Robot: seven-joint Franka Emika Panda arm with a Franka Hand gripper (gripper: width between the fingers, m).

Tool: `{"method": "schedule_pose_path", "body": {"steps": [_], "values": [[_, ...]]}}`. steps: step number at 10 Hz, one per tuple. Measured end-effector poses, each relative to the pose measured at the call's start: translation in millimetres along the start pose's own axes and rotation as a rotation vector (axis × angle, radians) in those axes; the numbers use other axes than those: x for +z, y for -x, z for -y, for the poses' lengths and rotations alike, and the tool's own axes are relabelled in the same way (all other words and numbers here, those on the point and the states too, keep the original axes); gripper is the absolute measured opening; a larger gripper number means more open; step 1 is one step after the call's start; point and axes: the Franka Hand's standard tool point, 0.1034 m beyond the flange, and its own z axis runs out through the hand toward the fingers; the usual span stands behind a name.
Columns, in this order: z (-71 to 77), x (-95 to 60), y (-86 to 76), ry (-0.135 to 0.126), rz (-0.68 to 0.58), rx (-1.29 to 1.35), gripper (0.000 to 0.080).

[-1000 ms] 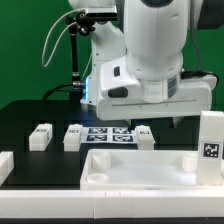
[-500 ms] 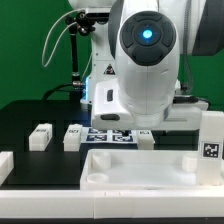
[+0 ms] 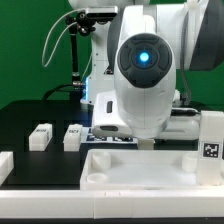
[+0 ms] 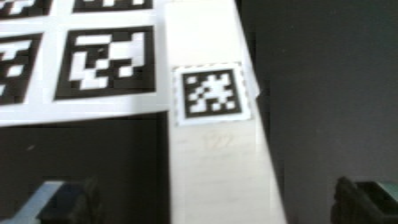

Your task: Assemble desk

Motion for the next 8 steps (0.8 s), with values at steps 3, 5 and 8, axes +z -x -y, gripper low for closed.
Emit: {"method": "schedule_pose_path", "body": {"steps": [3,5,8], "values": [[-3.5,2.5,-5.7,-0.006,0.012,0.01,0.0648],[-4.1,2.8,-6.0,-0.006,0.013,0.011,0.052],[-4.7,2.8,-6.1,-0.007,0.013,0.011,0.0287]]}}
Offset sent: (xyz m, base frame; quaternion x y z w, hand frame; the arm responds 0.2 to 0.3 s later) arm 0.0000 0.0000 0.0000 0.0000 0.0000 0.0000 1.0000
